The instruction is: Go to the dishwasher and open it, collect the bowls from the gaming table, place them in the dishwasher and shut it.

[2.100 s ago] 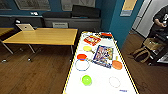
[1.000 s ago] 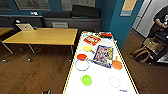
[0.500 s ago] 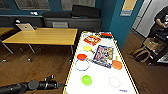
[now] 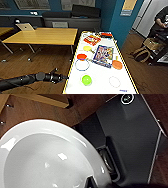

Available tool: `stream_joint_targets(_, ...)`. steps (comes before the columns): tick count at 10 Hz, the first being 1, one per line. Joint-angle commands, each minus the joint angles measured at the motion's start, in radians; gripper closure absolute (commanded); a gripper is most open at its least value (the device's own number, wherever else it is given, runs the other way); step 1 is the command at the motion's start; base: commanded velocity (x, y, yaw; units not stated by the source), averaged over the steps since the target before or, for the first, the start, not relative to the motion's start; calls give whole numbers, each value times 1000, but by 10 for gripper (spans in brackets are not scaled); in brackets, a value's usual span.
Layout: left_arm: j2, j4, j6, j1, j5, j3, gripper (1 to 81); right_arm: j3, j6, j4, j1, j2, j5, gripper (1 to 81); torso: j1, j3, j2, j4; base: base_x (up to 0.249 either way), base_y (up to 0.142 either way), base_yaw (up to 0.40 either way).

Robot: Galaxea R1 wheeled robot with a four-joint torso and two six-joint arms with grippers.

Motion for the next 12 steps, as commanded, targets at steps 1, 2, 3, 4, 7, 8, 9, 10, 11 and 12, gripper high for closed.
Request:
stream_joint_targets(1, 6, -6, -96, -140, -59, -3, 10, 19, 1, -30, 20, -25, -28, 811, 0, 0, 0, 0, 0, 0, 0)
stream_joint_targets(2, 26, -4, -96, -146, -59, -22, 10, 19, 1, -30, 20, -25, -28, 811, 0, 0, 0, 0, 0, 0, 0)
stream_joint_targets(3, 60, 0, -96, -151, -56, -45, 10, 19, 1, -30, 20, -25, -28, 811, 0, 0, 0, 0, 0, 0, 0)
stream_joint_targets(4, 98, 5, -94, -151, -53, -66, 10, 19, 1, -30, 20, -25, -28, 811, 0, 0, 0, 0, 0, 0, 0)
stream_joint_targets(7, 200, 31, -92, -143, -45, -119, 10, 19, 1, -32, 20, -23, -28, 811, 0, 0, 0, 0, 0, 0, 0)
stream_joint_targets(8, 212, 29, -94, -136, -31, -128, 10, 19, 1, -32, 20, -22, -28, 811, 0, 0, 0, 0, 0, 0, 0)
stream_joint_targets(9, 224, 32, -91, -124, -13, -151, 10, 17, 1, -34, 20, -20, -28, 811, 0, 0, 0, 0, 0, 0, 0)
stream_joint_targets(10, 237, 37, -80, -110, -7, -192, 10, 13, 1, -34, 22, -18, -28, 811, 0, 0, 0, 0, 0, 0, 0)
stream_joint_targets(11, 238, 75, -74, -93, -10, -201, 10, 13, 1, -35, 22, -18, -28, 811, 0, 0, 0, 0, 0, 0, 0)
stream_joint_targets(12, 238, 101, -74, -80, -14, -201, 10, 13, 1, -35, 22, -18, -28, 811, 0, 0, 0, 0, 0, 0, 0)
